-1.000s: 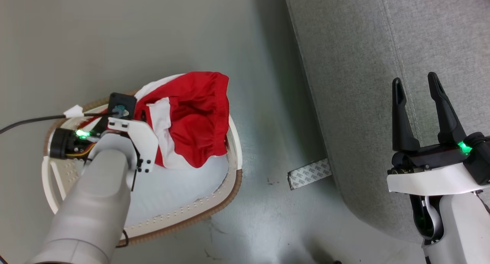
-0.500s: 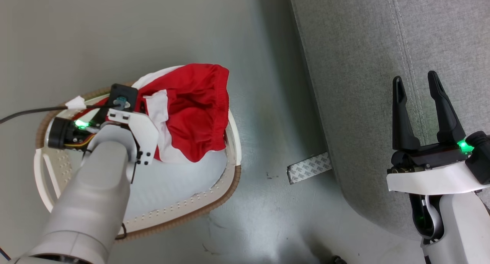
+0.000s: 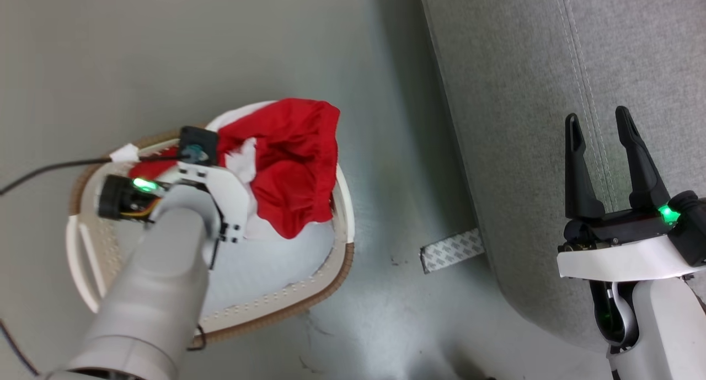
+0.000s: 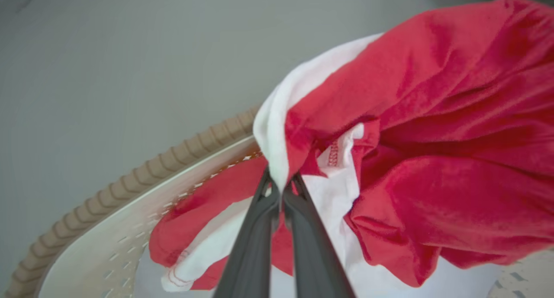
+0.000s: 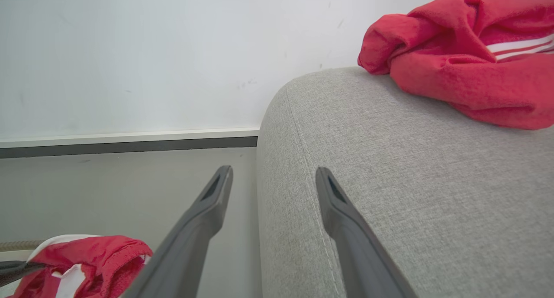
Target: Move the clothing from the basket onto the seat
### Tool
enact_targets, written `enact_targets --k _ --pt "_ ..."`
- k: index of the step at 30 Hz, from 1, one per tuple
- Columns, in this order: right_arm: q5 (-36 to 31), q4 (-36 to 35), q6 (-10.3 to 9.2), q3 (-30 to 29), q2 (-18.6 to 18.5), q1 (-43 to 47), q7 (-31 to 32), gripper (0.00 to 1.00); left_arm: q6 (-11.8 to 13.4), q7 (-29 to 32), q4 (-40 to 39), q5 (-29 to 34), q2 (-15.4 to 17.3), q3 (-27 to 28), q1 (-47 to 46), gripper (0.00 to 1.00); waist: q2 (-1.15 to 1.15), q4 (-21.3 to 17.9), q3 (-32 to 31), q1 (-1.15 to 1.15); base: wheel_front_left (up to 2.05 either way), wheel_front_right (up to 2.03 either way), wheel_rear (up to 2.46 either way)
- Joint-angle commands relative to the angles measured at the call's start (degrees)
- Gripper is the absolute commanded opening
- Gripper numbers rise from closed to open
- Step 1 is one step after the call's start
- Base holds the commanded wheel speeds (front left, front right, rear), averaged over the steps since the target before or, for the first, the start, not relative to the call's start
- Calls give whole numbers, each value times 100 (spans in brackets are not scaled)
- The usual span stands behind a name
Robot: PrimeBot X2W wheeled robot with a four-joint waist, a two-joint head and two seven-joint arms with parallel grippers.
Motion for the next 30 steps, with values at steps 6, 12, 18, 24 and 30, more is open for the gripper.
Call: enact_targets --k 6,12,18,24,30 --pt "-148 127 -13 -75 -49 195 3 100 -353 -377 -7 -349 -246 70 298 0 0 424 -646 0 0 0 0" --pt "-185 286 -13 -79 -189 429 3 100 -663 -651 -163 -618 -329 43 626 0 0 804 -1500 0 0 0 0" --pt "-137 521 -13 -36 -250 824 3 100 -942 -764 -704 -1064 -339 -143 1076 0 0 1130 -2534 0 0 0 0" --pt "-124 751 -13 -34 -252 1304 3 100 -932 -787 -1442 -1532 -340 -377 1472 0 0 1380 -3492 0 0 0 0" --pt "-161 871 -13 -19 -229 1651 3 100 -840 -696 -2054 -1707 -337 -434 1675 0 0 1524 -4161 0 0 0 0"
